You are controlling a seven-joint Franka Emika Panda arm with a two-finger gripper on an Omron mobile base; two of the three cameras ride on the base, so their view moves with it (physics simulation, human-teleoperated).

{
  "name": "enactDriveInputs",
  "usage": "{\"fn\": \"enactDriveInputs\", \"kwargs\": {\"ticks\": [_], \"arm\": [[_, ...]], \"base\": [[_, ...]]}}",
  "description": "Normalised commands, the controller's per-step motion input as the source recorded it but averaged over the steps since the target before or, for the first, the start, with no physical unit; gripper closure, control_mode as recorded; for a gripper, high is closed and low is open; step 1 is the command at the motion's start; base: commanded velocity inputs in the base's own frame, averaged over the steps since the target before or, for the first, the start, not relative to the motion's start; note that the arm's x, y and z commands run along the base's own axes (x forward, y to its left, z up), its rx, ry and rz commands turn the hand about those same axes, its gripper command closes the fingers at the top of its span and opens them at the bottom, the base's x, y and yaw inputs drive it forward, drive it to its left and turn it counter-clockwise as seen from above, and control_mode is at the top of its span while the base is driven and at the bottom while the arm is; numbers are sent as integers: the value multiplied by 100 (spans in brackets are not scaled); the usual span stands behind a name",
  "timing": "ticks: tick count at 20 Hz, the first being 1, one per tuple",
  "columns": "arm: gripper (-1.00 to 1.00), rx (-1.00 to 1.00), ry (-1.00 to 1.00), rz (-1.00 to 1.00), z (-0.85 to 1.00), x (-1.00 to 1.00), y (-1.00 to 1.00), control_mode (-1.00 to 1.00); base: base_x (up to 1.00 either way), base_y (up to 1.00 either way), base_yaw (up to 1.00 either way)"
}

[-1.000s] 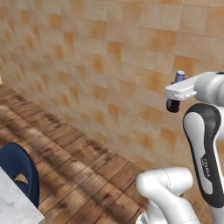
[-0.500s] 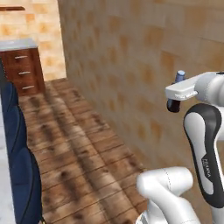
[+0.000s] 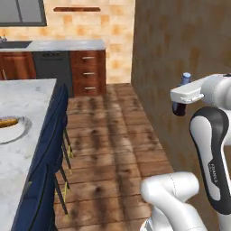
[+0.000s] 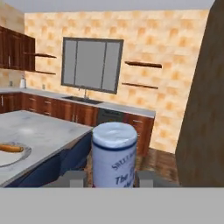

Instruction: Move the hot dog bun to the plate on the dining table and place the condiment next to that plate. Then navigate to the fridge and take the sausage and place it on the plate as well.

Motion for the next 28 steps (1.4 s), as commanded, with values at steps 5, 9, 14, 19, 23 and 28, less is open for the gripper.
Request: {"fn": "enactDriveInputs", "kwargs": {"ticks": [5,9,14,19,23,28], "arm": [[100,0,0,0,0,0,0,100],[100,0,0,0,0,0,0,100],[100,0,0,0,0,0,0,100],[100,0,0,0,0,0,0,100],[100,0,0,0,0,0,0,100],[100,0,0,0,0,0,0,100]], "base": [[91,-34,60],[76,-36,60],[64,-39,60],[62,-39,60],[63,-33,62],[64,-26,66]]}}
